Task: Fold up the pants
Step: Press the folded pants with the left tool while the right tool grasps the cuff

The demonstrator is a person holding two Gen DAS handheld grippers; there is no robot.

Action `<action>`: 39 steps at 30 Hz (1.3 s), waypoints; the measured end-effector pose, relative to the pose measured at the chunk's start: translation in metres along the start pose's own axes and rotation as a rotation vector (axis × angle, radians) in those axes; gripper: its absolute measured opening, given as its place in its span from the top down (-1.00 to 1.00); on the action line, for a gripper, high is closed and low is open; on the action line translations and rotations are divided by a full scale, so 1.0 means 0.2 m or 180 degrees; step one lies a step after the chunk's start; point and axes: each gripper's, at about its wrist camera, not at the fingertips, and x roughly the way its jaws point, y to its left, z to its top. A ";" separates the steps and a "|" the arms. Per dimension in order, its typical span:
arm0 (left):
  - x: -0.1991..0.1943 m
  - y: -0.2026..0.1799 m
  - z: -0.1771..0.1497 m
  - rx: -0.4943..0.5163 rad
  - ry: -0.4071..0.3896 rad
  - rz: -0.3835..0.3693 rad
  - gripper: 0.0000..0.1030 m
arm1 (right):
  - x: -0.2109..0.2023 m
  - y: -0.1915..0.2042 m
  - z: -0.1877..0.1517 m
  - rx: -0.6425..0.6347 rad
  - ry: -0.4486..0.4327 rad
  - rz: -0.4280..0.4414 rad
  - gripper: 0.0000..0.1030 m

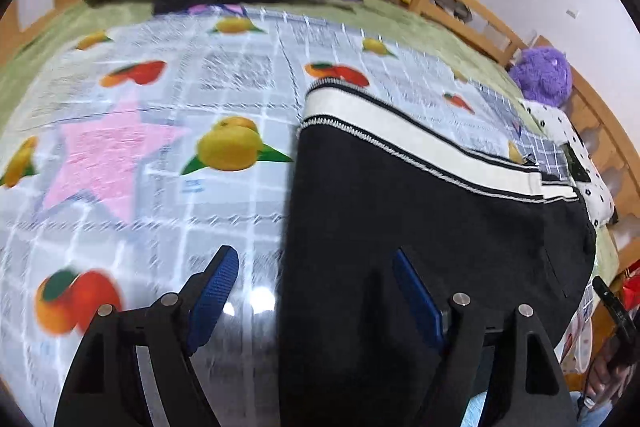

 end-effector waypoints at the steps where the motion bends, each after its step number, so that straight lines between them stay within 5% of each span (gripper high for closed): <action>1: 0.04 0.01 0.02 0.0022 0.0048 -0.0025 -0.31 | 0.03 -0.10 0.00 0.0187 0.0056 -0.0088 0.09; 4: 0.14 0.03 0.07 -0.0021 0.0177 -0.0207 -0.29 | 0.07 -0.29 -0.05 0.0632 0.0207 -0.0010 0.09; 9: 0.21 -0.01 0.11 0.0091 0.0176 -0.0326 -0.29 | 0.23 -0.36 -0.07 0.0827 0.0362 0.0133 0.09; 11: 0.23 -0.02 0.12 0.0118 0.0205 -0.0358 -0.08 | 0.29 -0.35 -0.04 0.0837 0.0322 0.0279 0.09; 13: 0.24 -0.02 0.14 0.0043 0.0283 -0.0464 0.34 | 0.36 -0.33 -0.01 0.0878 0.0302 0.0390 0.10; 15: 0.23 -0.01 0.17 -0.0020 0.0298 -0.0619 0.80 | 0.40 -0.29 0.01 0.0846 0.0267 0.0296 0.74; 18: 0.13 0.00 0.21 -0.0076 0.0187 -0.0740 0.82 | 0.37 -0.23 0.07 0.0824 0.0109 0.0257 0.78; 23: -0.17 0.13 0.31 -0.0107 -0.0172 -0.0839 0.82 | 0.20 -0.11 0.19 0.1007 -0.0161 0.0689 0.79; 26: -0.35 0.30 0.37 -0.0118 -0.0327 -0.0639 0.82 | 0.18 0.09 0.19 0.0904 0.0031 0.0975 0.79; 29: -0.48 0.50 0.37 -0.0084 -0.0421 -0.0182 0.81 | 0.18 0.38 0.12 0.0561 0.0291 0.1154 0.79; 33: -0.45 0.70 0.28 -0.0148 -0.0328 0.0387 0.81 | 0.25 0.65 -0.05 0.0305 0.0616 0.1190 0.75; 35: -0.39 0.76 0.24 -0.0246 -0.0270 0.0499 0.67 | 0.31 0.68 -0.13 0.0210 0.0795 0.1065 0.69; 37: -0.35 0.81 0.20 -0.0381 -0.0226 0.0834 0.22 | 0.35 0.63 -0.18 0.0191 0.0952 0.0842 0.50; 39: -0.35 0.83 0.18 -0.0441 -0.0173 0.0958 0.18 | 0.32 0.55 -0.19 0.0326 0.0978 0.0813 0.44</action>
